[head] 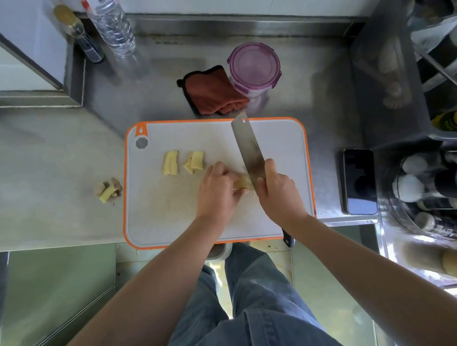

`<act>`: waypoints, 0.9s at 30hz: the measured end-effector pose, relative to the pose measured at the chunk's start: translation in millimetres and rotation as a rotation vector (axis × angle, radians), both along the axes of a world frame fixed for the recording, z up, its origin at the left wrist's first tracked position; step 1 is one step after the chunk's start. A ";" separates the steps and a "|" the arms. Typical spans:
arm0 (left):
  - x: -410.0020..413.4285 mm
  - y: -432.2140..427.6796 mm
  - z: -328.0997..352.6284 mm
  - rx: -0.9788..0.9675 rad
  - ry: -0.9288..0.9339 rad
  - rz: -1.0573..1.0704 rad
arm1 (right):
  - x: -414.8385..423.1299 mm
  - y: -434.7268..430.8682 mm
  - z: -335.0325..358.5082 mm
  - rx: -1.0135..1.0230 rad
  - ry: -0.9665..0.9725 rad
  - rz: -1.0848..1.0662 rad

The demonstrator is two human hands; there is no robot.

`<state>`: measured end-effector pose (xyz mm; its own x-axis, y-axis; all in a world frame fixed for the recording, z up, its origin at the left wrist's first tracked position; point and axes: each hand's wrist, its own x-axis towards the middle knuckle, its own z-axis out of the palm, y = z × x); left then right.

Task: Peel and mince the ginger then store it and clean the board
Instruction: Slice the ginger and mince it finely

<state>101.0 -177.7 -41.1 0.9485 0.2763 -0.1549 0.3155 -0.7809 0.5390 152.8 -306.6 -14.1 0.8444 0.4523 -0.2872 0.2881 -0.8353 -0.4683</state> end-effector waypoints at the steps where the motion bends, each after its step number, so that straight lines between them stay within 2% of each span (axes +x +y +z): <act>1: -1.6 -0.2 0.5 0.012 -0.006 -0.012 | -1.9 -2.1 1.5 -0.004 -0.005 0.012; 7: -12.5 2.1 -1.3 0.060 -0.093 -0.007 | -8.8 -3.1 8.8 -0.041 0.009 0.052; 13: -9.3 2.7 -6.4 0.006 -0.040 0.025 | -10.6 -2.5 15.6 -0.100 0.040 0.075; 27: -3.4 10.7 -12.5 0.080 -0.062 -0.137 | -7.9 -0.1 10.1 -0.195 0.080 0.138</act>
<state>97.6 -167.0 -53.6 0.9851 0.1531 -0.0778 0.1715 -0.8554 0.4887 144.9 -306.7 -4.0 0.7495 0.4910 -0.4441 0.3740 -0.8675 -0.3279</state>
